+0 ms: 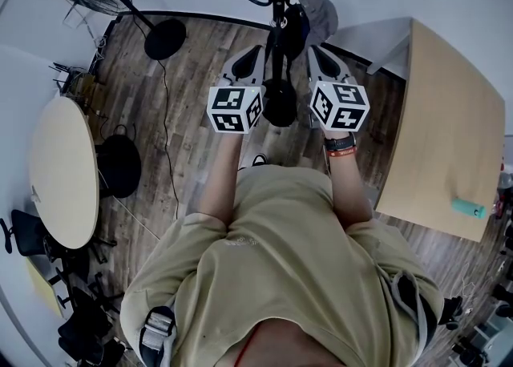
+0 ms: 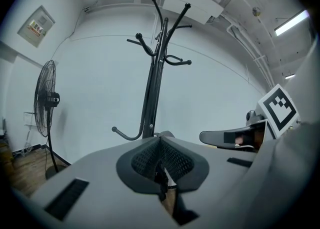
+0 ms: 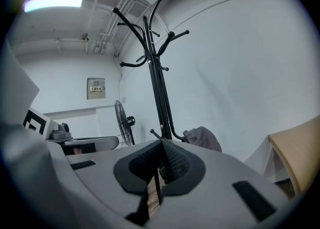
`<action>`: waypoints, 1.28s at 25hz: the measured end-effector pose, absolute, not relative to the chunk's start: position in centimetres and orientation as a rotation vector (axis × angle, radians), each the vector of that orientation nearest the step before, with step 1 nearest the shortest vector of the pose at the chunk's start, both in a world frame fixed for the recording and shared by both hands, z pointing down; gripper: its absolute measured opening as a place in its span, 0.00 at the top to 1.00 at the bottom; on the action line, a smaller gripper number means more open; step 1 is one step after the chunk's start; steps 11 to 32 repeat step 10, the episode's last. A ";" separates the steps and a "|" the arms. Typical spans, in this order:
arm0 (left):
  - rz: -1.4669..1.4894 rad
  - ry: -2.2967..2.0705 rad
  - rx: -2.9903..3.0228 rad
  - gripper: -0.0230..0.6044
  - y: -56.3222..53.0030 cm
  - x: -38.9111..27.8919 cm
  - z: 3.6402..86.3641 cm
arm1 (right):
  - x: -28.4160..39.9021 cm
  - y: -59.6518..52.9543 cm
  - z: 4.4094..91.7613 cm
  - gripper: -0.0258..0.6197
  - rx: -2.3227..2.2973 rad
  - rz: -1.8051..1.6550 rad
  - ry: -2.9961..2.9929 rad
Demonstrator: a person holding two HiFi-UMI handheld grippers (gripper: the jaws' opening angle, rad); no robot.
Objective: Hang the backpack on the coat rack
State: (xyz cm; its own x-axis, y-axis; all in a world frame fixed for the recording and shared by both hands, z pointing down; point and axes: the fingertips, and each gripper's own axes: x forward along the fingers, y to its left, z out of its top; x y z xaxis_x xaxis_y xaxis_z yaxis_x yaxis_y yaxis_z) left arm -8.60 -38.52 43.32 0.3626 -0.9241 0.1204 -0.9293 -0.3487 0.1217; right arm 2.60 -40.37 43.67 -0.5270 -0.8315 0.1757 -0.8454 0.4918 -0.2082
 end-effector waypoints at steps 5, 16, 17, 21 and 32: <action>0.047 -1.672 2.436 0.92 -39.2 -8.7 44.1 | 2.2 -41.0 44.3 0.94 1.482 0.439 -2.664; 0.050 -1.678 2.429 0.92 -40.3 -8.9 44.6 | 1.9 -42.1 44.7 0.94 1.469 0.444 -2.665; 0.050 -1.678 2.429 0.92 -40.3 -8.9 44.6 | 1.9 -42.1 44.7 0.94 1.469 0.444 -2.665; 0.050 -1.678 2.429 0.92 -40.3 -8.9 44.6 | 1.9 -42.1 44.7 0.94 1.469 0.444 -2.665; 0.050 -1.678 2.429 0.92 -40.3 -8.9 44.6 | 1.9 -42.1 44.7 0.94 1.469 0.444 -2.665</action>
